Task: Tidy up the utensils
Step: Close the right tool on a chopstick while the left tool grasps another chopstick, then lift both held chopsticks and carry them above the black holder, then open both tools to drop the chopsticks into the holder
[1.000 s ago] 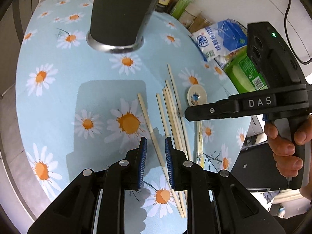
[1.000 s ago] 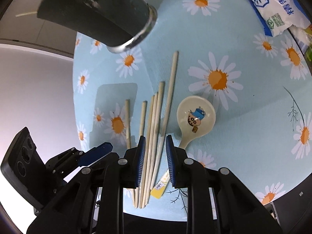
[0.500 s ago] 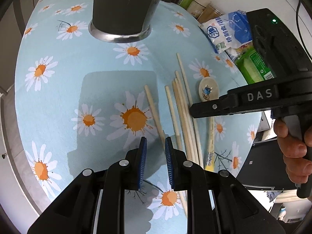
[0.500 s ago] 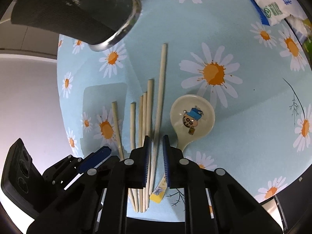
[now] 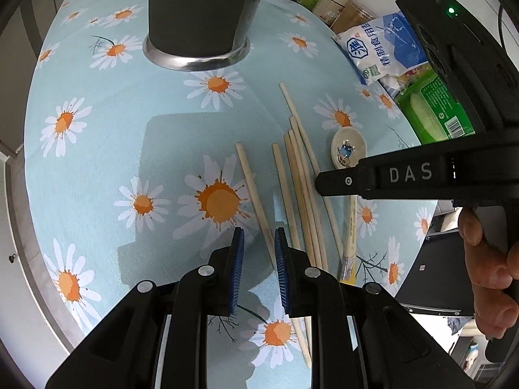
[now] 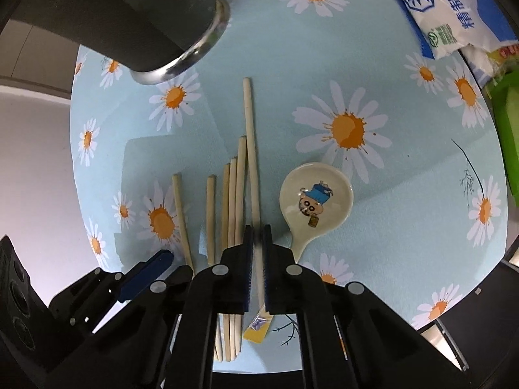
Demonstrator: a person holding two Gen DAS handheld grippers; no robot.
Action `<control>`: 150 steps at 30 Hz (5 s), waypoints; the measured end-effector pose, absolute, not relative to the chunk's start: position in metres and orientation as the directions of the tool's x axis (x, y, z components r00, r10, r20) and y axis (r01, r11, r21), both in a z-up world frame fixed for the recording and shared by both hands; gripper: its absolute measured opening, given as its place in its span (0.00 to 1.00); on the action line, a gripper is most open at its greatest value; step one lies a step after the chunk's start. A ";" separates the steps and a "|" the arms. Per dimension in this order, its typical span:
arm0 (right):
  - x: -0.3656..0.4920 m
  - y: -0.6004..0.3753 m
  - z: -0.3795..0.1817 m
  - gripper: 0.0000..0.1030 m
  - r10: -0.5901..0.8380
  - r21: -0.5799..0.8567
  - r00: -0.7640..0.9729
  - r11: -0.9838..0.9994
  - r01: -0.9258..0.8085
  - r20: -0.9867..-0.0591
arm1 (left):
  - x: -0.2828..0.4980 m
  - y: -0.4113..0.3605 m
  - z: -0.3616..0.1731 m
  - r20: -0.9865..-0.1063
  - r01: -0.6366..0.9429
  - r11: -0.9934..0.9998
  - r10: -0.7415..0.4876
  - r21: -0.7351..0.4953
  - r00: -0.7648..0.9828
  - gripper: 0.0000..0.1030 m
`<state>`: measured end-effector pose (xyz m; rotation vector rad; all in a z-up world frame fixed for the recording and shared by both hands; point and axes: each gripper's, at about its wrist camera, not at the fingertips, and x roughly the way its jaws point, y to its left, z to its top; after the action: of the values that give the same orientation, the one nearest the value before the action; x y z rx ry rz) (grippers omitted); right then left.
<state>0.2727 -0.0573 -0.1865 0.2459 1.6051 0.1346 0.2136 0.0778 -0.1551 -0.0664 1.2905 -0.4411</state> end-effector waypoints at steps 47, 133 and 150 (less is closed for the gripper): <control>0.302 -0.123 -0.162 0.05 0.559 0.570 -0.128 0.818 -0.078 -0.820 | 0.239 0.057 -0.164 -0.984 0.017 0.993 -0.117 -0.116 0.134 0.04; 0.406 -0.084 0.012 0.05 0.787 0.465 0.484 0.616 -0.635 -0.382 | 0.321 0.109 0.070 -0.251 0.080 0.964 -0.146 -0.254 0.957 0.04; 0.408 -0.085 -0.004 0.05 0.781 0.491 0.458 0.623 -0.609 -0.423 | 0.325 0.100 0.038 -0.373 0.060 0.967 -0.152 -0.248 0.915 0.05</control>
<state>0.4078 -0.0853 -0.0035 0.2869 0.6706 0.8705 0.3250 0.1003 0.0382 -0.2352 0.4007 -0.1102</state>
